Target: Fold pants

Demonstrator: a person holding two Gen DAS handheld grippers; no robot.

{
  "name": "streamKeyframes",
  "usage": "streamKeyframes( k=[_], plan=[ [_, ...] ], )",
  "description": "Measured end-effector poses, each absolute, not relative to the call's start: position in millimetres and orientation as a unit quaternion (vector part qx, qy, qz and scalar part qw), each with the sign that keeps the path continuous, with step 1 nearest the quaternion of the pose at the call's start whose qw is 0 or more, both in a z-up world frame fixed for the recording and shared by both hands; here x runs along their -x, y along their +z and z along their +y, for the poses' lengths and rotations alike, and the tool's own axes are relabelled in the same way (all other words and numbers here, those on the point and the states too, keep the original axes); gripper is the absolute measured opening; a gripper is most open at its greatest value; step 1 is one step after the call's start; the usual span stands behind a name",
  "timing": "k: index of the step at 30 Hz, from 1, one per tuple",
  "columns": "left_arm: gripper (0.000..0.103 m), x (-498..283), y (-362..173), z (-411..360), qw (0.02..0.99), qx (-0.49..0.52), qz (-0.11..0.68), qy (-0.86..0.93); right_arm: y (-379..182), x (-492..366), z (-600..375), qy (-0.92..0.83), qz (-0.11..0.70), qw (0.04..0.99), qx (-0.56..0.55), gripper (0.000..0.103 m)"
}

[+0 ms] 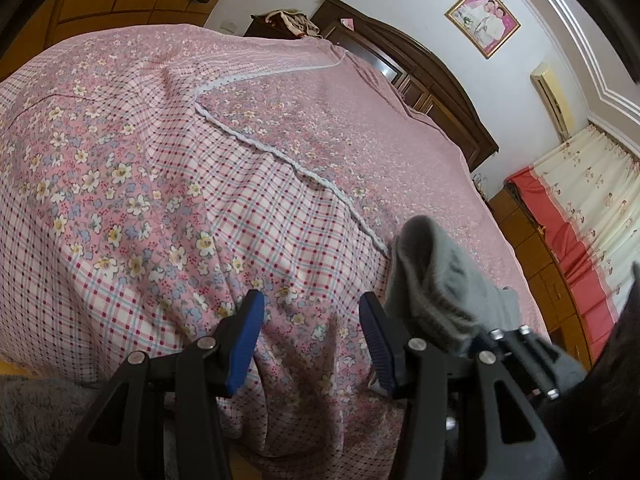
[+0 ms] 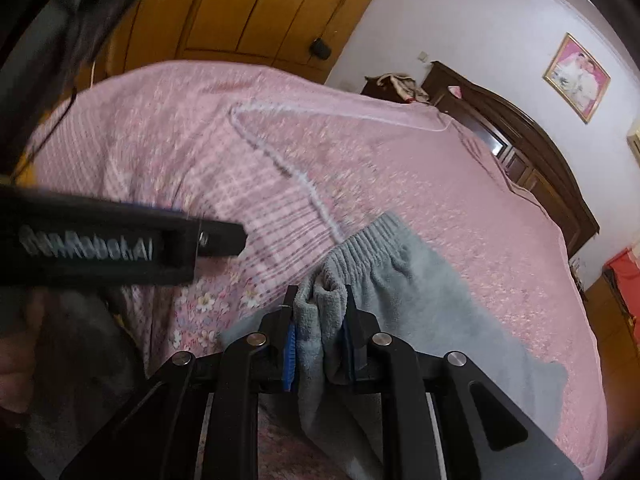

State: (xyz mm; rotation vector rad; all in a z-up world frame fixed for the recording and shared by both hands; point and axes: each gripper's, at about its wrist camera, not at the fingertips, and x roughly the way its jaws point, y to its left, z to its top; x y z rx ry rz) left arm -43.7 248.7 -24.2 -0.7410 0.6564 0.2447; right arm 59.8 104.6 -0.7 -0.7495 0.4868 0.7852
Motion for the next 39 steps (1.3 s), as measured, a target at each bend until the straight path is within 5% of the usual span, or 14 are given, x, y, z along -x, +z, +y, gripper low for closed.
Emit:
streamKeyframes(
  k=[7, 14, 26, 39],
  plan=[
    [0.050, 61, -30, 267, 0.861, 0.405, 0.283, 0.123, 17, -45, 98, 0.456, 0.243, 0.822, 0.239, 0.051],
    [0.050, 71, -18, 274, 0.868, 0.425, 0.231, 0.116, 57, -32, 63, 0.523, 0.242, 0.806, 0.135, 0.051],
    [0.053, 7, 90, 151, 0.946, 0.223, 0.230, 0.043, 100, -104, -74, 0.443, 0.279, 0.852, -0.028, 0.064],
    [0.053, -57, 25, 121, 0.932, 0.186, 0.311, -0.007, 33, -165, -101, 0.428, 0.367, 0.814, -0.141, 0.064]
  ],
)
